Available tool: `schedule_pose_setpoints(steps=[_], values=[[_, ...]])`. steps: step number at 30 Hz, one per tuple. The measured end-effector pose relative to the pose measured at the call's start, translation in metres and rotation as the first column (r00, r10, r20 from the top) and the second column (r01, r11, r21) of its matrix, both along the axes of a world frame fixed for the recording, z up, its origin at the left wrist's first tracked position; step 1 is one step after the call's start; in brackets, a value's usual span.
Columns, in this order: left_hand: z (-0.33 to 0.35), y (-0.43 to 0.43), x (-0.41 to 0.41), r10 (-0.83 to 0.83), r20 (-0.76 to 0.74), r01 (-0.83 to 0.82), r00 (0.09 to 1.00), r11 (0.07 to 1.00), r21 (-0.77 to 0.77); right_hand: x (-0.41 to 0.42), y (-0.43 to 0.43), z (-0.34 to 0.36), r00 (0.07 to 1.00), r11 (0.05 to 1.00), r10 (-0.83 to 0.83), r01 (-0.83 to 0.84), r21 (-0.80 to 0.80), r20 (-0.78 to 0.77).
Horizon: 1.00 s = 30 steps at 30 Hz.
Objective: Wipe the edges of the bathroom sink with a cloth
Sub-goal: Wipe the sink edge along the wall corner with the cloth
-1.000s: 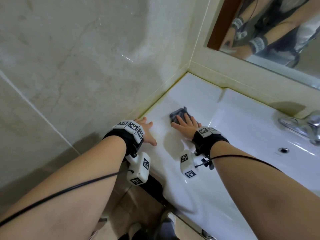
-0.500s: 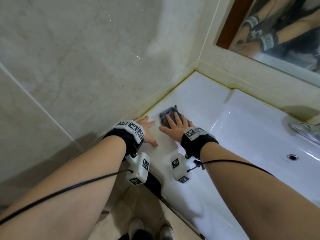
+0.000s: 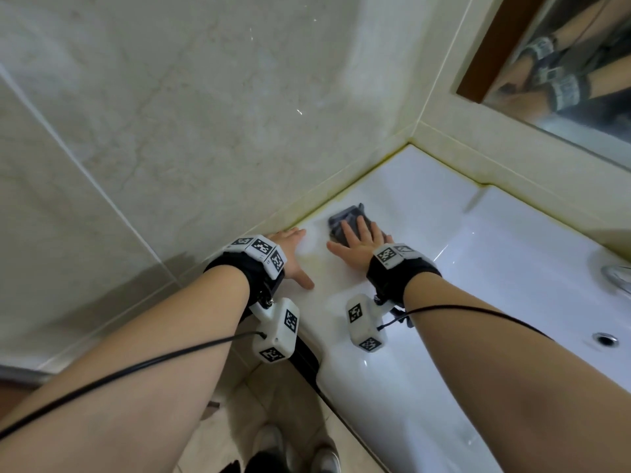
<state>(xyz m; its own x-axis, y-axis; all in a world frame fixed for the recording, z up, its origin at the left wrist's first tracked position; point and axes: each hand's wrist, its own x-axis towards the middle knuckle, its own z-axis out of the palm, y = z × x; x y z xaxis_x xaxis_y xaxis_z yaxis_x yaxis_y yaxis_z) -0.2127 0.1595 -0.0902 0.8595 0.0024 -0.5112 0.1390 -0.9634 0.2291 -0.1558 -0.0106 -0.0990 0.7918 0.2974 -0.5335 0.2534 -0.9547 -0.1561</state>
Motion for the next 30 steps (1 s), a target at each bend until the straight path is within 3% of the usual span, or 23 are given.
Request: schedule_pose_setpoints(steps=[4,10,15,25,30], values=[[0.002,0.001,0.001,0.022,0.009,-0.022,1.0,1.0,0.023,0.003,0.013,-0.01,0.996,0.996,0.084,-0.084,0.023,-0.003],[0.003,0.003,-0.002,0.056,-0.006,-0.056,0.998,0.998,0.041,0.03,-0.011,-0.005,0.999,0.997,0.002,0.0,0.074,-0.038],[0.003,0.004,-0.003,0.055,0.001,-0.055,0.998,0.998,0.039,0.034,-0.004,0.0,1.0,1.0,-0.02,0.021,-0.003,0.008],[0.001,0.002,-0.003,0.062,-0.003,-0.061,0.998,0.997,0.046,0.029,0.024,-0.013,0.986,0.986,0.164,-0.164,0.042,-0.005],[0.002,0.002,-0.014,0.054,0.026,-0.055,0.998,0.998,0.038,0.044,-0.003,-0.008,1.0,0.998,0.031,-0.031,0.054,0.003]])
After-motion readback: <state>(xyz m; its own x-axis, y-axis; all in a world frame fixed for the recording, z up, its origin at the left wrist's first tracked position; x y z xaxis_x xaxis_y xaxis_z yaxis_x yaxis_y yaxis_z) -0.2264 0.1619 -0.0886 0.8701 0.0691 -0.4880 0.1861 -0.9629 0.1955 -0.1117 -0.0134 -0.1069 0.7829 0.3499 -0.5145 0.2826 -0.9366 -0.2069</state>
